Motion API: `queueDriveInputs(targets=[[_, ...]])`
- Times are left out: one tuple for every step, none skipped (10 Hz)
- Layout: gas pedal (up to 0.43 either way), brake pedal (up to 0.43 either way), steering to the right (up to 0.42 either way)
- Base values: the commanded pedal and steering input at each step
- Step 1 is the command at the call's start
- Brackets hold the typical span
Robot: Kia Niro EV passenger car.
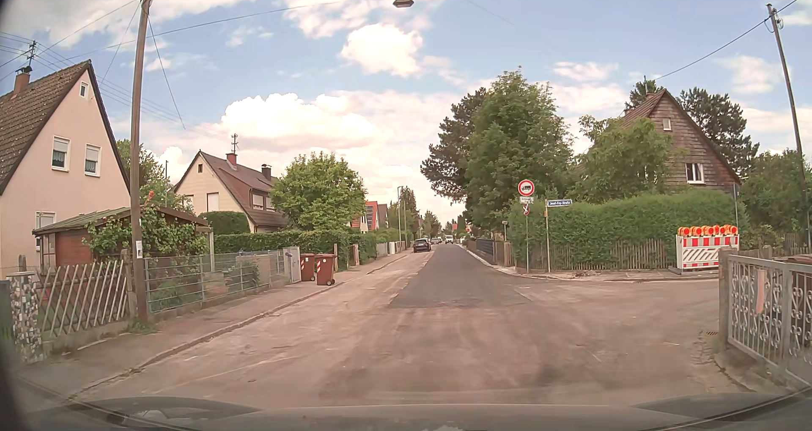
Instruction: Follow the waypoints while adhering to traffic rules and regulations
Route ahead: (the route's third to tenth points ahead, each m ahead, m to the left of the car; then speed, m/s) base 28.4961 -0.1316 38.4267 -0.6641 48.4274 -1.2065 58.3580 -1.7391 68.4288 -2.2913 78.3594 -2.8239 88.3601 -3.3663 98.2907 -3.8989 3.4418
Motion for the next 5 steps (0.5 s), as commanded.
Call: queueDriveInputs(targets=[[0.000,0.152,-0.006],[0.000,0.159,-0.006],[0.000,0.159,-0.006],[0.000,0.159,-0.006],[0.000,0.159,-0.005]])
